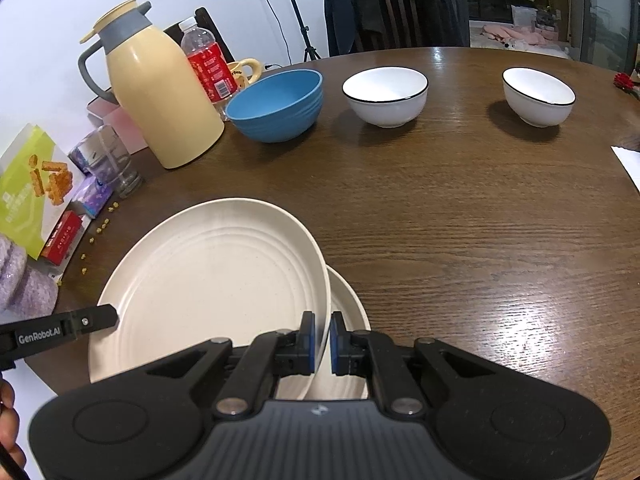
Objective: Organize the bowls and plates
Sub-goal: 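Lower the cream plate onto the stacked cream plates with both tools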
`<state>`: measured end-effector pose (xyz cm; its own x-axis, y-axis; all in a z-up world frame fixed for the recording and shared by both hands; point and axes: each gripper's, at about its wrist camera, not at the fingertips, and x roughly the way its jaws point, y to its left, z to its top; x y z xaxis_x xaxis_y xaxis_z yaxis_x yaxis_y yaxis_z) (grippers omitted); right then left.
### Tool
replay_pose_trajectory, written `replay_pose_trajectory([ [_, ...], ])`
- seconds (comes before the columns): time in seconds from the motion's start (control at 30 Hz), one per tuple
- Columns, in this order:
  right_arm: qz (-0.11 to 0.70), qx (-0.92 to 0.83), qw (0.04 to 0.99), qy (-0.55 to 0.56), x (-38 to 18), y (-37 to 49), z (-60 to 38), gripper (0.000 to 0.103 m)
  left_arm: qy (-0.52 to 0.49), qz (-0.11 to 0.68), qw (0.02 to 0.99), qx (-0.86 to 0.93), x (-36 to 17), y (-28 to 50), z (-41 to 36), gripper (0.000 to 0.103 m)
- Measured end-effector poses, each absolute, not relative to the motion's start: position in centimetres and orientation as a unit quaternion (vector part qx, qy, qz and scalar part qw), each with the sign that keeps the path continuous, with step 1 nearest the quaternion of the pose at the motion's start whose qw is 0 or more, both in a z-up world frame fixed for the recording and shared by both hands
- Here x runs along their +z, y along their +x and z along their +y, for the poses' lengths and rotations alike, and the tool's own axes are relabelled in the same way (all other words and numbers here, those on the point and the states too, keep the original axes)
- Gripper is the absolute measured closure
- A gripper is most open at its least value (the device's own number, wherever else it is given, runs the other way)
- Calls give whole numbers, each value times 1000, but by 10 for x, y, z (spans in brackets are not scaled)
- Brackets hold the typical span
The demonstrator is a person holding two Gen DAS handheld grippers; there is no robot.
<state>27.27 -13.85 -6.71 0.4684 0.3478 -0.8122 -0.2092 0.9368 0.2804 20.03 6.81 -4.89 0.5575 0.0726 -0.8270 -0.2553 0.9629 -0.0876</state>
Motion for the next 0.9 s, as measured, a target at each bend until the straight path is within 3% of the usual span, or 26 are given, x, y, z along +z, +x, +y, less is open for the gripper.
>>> replay_pose_trajectory([
  [0.9, 494, 159, 854, 34, -83, 265, -141, 96, -81, 482, 868, 91, -77, 198, 54, 95],
])
